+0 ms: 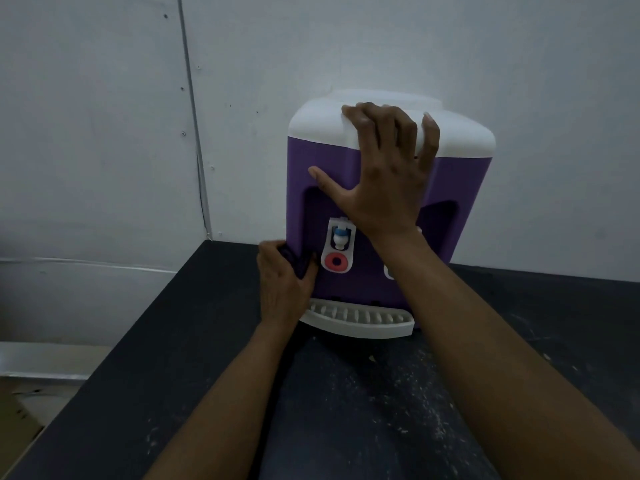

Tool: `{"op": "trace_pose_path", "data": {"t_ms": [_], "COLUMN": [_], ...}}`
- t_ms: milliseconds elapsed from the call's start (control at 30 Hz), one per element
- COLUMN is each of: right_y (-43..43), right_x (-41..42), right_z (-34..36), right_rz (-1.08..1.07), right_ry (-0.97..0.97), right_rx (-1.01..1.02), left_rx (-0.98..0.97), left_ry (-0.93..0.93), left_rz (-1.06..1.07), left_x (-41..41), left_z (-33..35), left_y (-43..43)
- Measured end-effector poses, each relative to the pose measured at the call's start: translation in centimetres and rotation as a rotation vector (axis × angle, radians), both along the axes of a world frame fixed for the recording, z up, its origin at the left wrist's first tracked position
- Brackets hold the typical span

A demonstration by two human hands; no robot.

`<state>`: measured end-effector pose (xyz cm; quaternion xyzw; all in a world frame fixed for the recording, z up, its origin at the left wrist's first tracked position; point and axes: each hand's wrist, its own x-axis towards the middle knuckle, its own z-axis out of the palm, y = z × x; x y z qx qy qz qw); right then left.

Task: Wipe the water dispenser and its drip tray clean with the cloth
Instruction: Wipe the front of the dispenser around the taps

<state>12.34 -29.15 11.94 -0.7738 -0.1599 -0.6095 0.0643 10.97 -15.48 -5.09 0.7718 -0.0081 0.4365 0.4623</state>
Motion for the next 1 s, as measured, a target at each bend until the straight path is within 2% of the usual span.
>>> {"op": "trace_pose_path", "data": {"t_ms": [167, 400, 500, 733, 833, 1000], "right_y": [-0.1, -0.2, -0.3, -0.5, -0.7, -1.4], "right_x": [0.0, -0.5, -0.8, -1.7, -1.8, -2.0], "right_z": [0.0, 0.2, 0.4, 0.8, 1.0, 1.3], "right_rz": [0.002, 0.021, 0.071, 0.107, 0.107, 0.176], "right_ry": [0.008, 0.047, 0.085, 0.154, 0.188, 0.229], "right_rx": [-0.016, -0.025, -0.017, -0.035, -0.052, -0.093], "left_rx": [0.01, -0.068, -0.137, -0.4, -0.324, -0.071], "left_ry": [0.051, -0.121, -0.17, -0.078, -0.055, -0.07], "left_rz": [0.014, 0.039, 0.086, 0.039, -0.032, -0.061], "left_x": [-0.1, 0.2, 0.0, -1.8, -2.8, -4.2], "left_z": [0.2, 7.0, 9.5, 11.2, 10.7, 8.0], "left_y": [-0.1, -0.8, -1.2, -2.9, -3.0, -1.0]}}
